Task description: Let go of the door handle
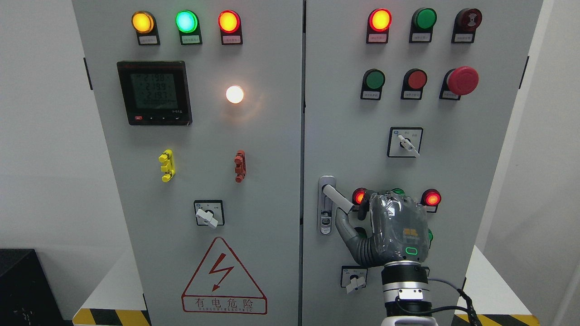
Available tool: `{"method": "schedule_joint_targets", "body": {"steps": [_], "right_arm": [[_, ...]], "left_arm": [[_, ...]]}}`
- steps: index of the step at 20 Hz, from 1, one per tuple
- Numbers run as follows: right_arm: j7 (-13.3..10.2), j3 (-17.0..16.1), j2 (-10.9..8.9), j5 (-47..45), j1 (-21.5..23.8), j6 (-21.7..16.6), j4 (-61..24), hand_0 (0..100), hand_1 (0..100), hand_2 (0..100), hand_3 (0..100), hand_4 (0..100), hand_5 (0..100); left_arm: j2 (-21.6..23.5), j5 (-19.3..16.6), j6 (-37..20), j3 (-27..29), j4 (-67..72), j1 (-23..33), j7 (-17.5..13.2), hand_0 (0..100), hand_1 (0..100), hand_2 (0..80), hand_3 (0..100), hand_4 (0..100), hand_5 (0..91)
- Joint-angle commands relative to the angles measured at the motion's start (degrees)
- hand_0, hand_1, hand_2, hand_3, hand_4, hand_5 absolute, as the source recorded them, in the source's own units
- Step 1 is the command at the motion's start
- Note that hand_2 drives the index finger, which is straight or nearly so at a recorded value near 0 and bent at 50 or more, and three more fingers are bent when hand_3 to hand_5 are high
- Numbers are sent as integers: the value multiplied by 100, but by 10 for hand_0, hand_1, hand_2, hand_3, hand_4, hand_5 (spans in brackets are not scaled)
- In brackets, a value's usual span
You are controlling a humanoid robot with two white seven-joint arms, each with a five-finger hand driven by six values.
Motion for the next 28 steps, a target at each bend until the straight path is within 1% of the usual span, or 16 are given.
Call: {"method": "schedule_joint_targets", "body": {"steps": [1,28], "right_arm": [[10,-64,-4,0,-18,-5,-5,461,407,727,1000,788,711],[19,-178,-4,-9,-89,-14,-14,475,393,728,1000,790,711]], "left_arm": [[-3,0,8,0,0,0,-5,0,0,42,105,4,0],[-3,0,8,0,0,0,-5,0,0,43,107,4,0]]}}
